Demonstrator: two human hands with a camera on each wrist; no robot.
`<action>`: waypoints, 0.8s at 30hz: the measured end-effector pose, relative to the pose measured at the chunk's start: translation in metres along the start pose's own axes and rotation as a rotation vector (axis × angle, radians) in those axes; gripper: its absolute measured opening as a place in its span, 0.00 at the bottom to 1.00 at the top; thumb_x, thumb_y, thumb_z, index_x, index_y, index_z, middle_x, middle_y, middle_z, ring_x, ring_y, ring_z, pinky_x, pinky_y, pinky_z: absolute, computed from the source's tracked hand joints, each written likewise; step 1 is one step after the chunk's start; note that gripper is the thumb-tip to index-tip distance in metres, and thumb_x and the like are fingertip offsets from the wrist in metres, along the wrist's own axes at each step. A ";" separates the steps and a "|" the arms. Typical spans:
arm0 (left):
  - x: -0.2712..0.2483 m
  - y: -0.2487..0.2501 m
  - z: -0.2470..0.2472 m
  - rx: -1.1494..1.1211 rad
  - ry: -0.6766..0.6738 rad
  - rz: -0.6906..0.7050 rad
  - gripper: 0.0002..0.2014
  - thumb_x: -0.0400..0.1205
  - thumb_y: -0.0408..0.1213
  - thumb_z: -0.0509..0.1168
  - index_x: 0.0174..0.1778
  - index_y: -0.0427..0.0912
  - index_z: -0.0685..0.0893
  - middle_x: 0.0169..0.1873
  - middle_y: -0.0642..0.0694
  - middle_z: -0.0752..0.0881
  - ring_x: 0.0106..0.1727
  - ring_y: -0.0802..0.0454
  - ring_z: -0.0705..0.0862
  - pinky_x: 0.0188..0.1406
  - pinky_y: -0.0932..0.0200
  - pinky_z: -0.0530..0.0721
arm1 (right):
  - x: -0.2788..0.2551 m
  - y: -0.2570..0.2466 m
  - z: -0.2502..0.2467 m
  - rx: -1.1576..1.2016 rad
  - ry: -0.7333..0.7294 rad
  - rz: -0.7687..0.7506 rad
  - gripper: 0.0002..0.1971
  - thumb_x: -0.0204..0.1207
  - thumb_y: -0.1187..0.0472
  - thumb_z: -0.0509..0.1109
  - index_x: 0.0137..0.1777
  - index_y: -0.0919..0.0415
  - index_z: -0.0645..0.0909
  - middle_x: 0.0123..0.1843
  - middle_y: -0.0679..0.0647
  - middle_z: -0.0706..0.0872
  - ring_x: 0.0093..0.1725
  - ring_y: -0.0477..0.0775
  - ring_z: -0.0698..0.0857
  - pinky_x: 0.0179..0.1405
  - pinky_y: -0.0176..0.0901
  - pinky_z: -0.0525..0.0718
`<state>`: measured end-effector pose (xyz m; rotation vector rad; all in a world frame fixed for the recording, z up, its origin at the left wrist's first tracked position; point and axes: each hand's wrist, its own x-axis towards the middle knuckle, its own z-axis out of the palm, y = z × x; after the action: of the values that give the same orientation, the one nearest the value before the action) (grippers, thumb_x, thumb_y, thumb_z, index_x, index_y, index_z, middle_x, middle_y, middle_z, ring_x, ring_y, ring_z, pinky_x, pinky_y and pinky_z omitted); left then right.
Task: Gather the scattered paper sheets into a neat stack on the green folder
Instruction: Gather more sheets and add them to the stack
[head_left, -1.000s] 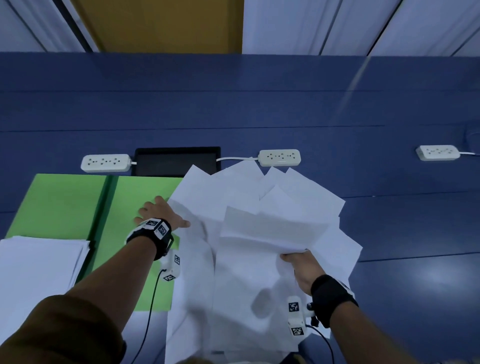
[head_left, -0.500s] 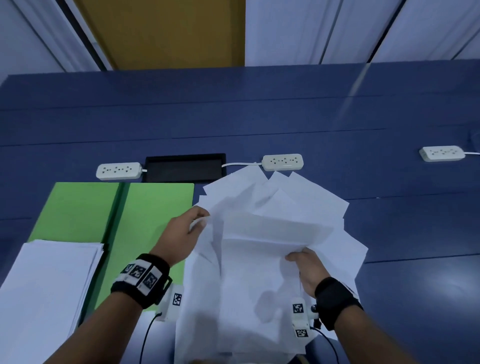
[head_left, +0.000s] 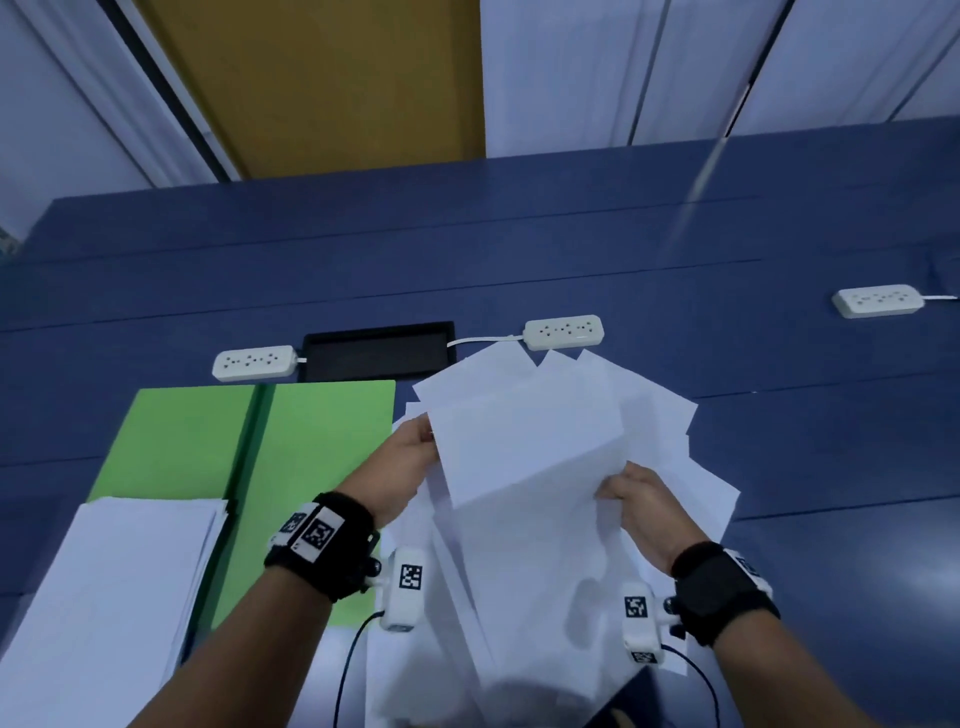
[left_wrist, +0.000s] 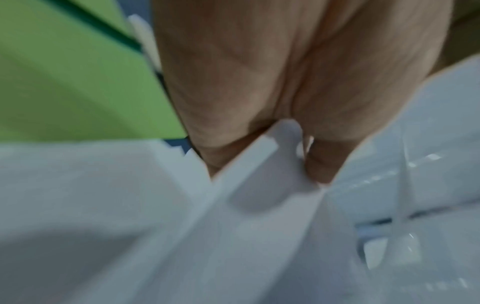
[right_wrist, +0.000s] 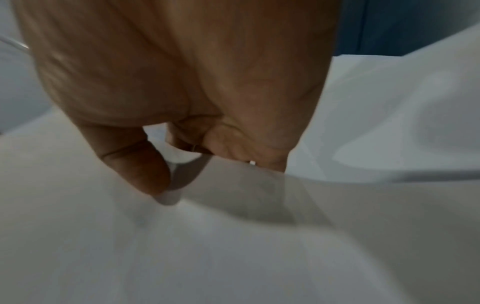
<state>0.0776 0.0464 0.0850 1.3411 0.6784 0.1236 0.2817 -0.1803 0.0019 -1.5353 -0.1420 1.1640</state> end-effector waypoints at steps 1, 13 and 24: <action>0.001 -0.009 0.003 -0.142 0.091 -0.045 0.15 0.92 0.32 0.59 0.73 0.42 0.84 0.64 0.51 0.91 0.74 0.47 0.84 0.70 0.53 0.85 | 0.000 0.006 -0.001 0.022 0.026 0.023 0.15 0.80 0.78 0.63 0.52 0.68 0.91 0.57 0.67 0.93 0.58 0.69 0.91 0.64 0.61 0.84; -0.049 -0.142 0.059 -0.423 0.099 -0.526 0.41 0.66 0.40 0.87 0.75 0.34 0.80 0.66 0.37 0.90 0.68 0.36 0.88 0.77 0.34 0.79 | -0.029 0.035 -0.010 0.050 0.098 0.139 0.14 0.92 0.62 0.63 0.75 0.54 0.76 0.77 0.45 0.79 0.72 0.45 0.75 0.77 0.48 0.69; -0.031 -0.084 0.048 0.061 0.160 -0.182 0.13 0.84 0.28 0.72 0.64 0.43 0.87 0.57 0.49 0.94 0.63 0.47 0.91 0.66 0.49 0.87 | -0.031 0.014 -0.018 0.050 -0.059 -0.032 0.16 0.84 0.74 0.71 0.67 0.60 0.90 0.67 0.58 0.92 0.71 0.64 0.89 0.72 0.58 0.81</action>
<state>0.0528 -0.0301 0.0230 1.3298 0.9424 0.0640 0.2722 -0.2172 0.0056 -1.4509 -0.1754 1.1799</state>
